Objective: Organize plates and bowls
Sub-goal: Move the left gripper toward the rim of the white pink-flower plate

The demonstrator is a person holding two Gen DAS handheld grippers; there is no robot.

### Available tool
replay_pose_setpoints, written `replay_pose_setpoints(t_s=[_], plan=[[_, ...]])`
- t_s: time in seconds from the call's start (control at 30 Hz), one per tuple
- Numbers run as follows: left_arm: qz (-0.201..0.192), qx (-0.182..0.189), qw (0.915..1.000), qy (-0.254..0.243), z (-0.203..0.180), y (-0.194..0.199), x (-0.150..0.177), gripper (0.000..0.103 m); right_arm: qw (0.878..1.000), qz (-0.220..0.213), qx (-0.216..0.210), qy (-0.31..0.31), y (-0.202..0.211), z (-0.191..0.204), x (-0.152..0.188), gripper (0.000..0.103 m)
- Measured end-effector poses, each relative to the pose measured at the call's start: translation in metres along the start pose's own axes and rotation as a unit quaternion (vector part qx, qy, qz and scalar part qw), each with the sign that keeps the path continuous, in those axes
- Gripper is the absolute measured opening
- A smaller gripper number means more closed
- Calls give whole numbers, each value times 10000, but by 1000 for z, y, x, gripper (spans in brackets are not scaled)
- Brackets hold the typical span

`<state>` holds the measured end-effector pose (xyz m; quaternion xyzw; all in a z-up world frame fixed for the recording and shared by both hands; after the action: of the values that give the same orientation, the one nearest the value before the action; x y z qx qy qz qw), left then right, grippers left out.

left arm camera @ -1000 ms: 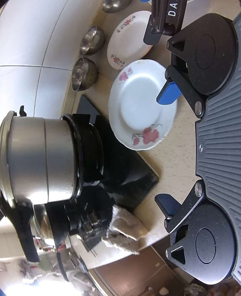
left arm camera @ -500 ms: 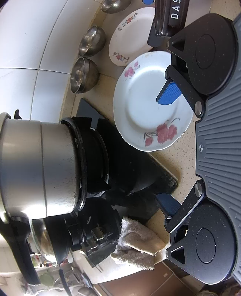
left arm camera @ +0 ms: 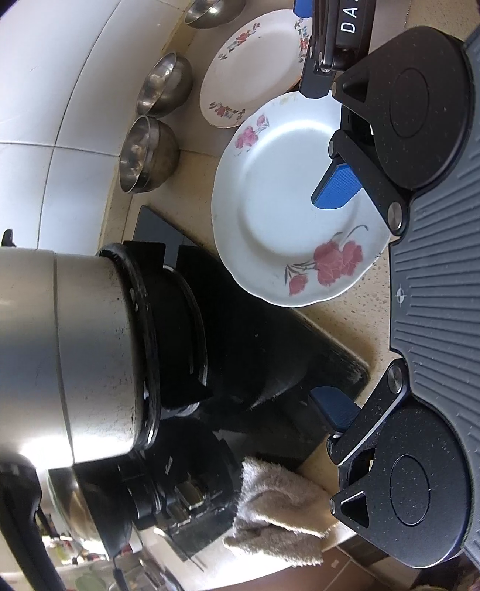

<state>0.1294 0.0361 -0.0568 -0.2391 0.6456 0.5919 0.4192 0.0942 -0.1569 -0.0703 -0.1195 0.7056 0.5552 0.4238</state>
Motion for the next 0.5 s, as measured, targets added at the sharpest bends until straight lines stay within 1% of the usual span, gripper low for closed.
replay_pose_setpoints(t_s=[0.17,0.33,0.47,0.5], plan=[[85,88,9999,-45,1,-8,-1,98,9998,151,62,-81,-6,1,0,87],[214,184,9996,25,6,-19,-4,98,9995,269,22,-168,-13,6,-2,87],[283,215,9994,-2,7,-27,-6,98,9984,466,-65,-302,-21,9,-1,87],[307,226,9993,0,8,-30,-6,98,9985,450,-47,-292,-22,10,-1,87]])
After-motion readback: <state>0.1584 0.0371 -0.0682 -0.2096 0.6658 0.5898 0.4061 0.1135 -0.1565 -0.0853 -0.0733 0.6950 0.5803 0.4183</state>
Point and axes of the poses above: each gripper's, at about its wrist camera, not at the fingertips, and y roughly against the way its jaws point, z to its left, x to its underside, the point moved 3 cm from there along -y, roughly the way its jaws point, and after that the axes turned 13 degrees about -z, right-handed, at the moved point
